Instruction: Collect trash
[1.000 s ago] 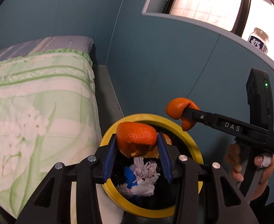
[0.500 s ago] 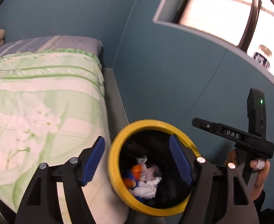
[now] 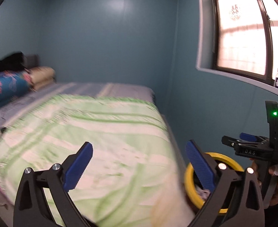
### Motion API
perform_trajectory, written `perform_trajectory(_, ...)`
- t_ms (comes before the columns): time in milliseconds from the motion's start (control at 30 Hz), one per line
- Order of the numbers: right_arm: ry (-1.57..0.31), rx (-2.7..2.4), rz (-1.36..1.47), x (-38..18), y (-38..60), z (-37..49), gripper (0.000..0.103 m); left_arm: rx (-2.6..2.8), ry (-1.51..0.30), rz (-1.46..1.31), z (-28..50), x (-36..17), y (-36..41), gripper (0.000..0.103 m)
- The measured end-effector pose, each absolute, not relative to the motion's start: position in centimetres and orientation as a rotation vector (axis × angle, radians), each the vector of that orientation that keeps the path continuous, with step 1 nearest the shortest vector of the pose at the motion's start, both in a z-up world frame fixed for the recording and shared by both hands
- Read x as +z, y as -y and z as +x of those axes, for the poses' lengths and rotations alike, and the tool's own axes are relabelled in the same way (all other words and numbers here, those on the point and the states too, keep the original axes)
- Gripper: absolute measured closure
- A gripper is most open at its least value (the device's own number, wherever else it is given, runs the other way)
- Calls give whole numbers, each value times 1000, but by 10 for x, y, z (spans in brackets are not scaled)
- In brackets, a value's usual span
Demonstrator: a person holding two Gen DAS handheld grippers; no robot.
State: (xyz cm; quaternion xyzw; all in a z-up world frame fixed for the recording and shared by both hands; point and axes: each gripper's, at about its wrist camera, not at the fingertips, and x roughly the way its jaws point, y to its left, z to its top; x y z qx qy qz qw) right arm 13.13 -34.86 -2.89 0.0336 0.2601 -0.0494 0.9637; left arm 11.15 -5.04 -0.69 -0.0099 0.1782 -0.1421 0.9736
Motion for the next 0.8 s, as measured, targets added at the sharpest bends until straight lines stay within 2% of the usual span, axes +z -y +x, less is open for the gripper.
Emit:
perform_trajectory(400,-186,-135,91,0,280,80,9,-81,-234,-74,41,19,-1,8)
perform_trajectory(800,-197,-127,112,-5,272,71,9,-57,-161,-111,16,25,-1,8)
